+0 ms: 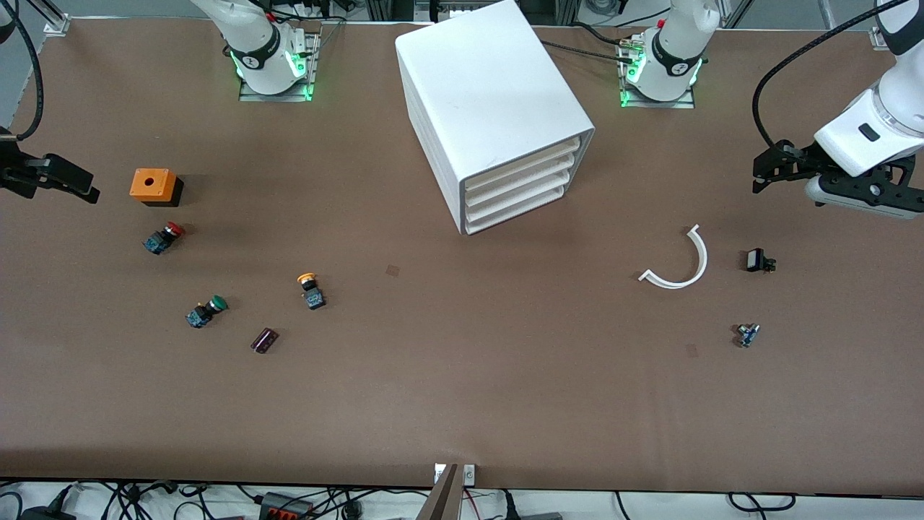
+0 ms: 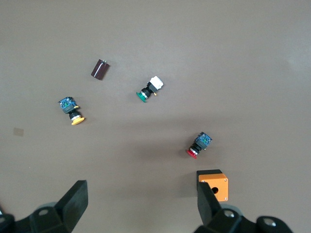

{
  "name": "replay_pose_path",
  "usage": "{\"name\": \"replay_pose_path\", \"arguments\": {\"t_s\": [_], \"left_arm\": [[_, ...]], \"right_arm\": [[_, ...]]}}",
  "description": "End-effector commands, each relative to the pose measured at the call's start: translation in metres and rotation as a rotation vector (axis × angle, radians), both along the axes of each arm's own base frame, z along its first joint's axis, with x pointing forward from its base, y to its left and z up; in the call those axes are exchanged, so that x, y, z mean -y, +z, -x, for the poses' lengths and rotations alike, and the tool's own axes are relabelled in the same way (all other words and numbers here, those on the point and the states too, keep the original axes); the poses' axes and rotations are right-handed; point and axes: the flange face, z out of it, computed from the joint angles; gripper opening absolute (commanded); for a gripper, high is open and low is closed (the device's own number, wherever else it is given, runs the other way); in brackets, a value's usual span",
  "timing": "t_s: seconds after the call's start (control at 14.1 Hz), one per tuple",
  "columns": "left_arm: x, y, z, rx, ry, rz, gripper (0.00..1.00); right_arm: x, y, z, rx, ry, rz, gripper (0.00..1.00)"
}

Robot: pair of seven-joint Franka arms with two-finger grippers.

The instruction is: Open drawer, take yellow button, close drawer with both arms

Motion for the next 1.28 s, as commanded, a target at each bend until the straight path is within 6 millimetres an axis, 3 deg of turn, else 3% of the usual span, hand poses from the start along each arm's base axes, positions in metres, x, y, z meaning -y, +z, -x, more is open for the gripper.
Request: {"name": "replay_pose_path", "arguments": {"t_s": [0.0, 0.43, 0.78, 1.21], "left_arm": [[0.005, 0.011, 0.000, 0.004, -0.001, -0.015, 1.00], [0.008, 0.011, 0.000, 0.004, -0.006, -0.015, 1.00], [0.006, 0.011, -0.001, 0.003, -0.003, -0.015, 1.00], [0.006, 0.011, 0.000, 0.004, -0.003, -0.015, 1.00]], "right_arm": [[0.003, 0.001, 0.007, 0.002, 0.005, 0.011, 1.00], [0.001, -0.003, 0.008, -0.004, 0.008, 0.009, 1.00], [-0.001, -0.011, 0.027, 0.032, 0.013, 0.010, 1.00], [-0.001, -0.011, 0.026, 0.032, 0.013, 0.010, 1.00]]}}
